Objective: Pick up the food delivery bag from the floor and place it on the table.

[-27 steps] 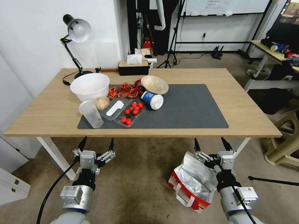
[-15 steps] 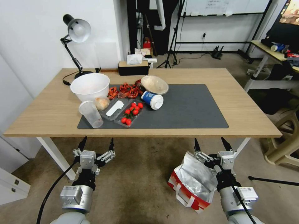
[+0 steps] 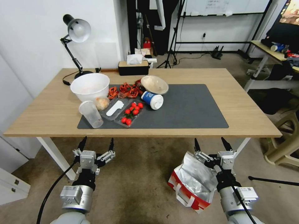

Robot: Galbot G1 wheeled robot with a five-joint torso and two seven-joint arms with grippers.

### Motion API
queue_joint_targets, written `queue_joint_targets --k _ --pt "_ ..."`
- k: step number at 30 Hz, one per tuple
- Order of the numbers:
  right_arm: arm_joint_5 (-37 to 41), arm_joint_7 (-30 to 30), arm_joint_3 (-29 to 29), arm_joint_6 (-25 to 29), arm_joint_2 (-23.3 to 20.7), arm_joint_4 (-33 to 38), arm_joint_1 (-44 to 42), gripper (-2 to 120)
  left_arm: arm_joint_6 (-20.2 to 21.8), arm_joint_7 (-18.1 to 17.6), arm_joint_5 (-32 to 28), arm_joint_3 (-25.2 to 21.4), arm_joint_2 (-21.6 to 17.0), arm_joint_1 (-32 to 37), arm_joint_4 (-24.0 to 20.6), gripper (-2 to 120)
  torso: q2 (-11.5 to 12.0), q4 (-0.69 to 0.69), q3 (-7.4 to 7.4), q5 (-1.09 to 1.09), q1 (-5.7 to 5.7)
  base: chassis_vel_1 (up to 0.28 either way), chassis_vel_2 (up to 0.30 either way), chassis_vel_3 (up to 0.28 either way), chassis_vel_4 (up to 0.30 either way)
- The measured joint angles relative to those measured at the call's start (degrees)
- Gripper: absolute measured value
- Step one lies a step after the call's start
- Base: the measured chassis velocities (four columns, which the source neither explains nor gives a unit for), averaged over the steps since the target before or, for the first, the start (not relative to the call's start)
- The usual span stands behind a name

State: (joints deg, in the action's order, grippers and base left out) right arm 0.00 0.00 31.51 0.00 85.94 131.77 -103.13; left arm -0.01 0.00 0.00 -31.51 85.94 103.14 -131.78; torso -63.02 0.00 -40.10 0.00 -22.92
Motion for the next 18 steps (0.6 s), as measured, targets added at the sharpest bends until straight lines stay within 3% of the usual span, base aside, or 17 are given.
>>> queue_joint_targets --k 12,14,15,16,18 --pt "0.0 -0.5 0.0 -0.5 0.3 0.4 -0.1 100 0.1 -0.4 -0.4 0.4 -0.2 -0.1 0.0 100 0.0 0.00 0.00 0.00 0.00 0.000 0.000 0.000 0.000" --pt "-0.2 -1.5 0.1 -1.4 0.9 1.0 -0.4 100 0.6 -2.4 -2.4 2.0 -1.2 -0.6 -0.1 100 0.0 0.04 0.00 0.01 0.00 0.000 0.000 0.000 0.000" --pt "-1.3 -6.2 0.4 -5.6 3.8 4.2 -1.7 100 1.8 -6.6 -6.6 5.7 -3.3 -1.7 -0.7 100 0.0 -0.01 0.00 0.00 0.00 0.000 0.000 0.000 0.000" --pt "-1.3 -6.2 0.4 -5.6 3.8 4.2 -1.7 100 1.8 -6.6 -6.6 5.7 -3.3 -1.7 -0.7 100 0.0 -0.01 0.00 0.00 0.00 0.000 0.000 0.000 0.000" --pt "-1.6 -9.2 0.9 -8.3 5.6 5.8 -2.2 100 3.4 -12.5 -12.4 10.6 -6.2 -3.2 -1.4 100 0.0 -0.02 0.00 -0.03 0.00 0.000 0.000 0.000 0.000"
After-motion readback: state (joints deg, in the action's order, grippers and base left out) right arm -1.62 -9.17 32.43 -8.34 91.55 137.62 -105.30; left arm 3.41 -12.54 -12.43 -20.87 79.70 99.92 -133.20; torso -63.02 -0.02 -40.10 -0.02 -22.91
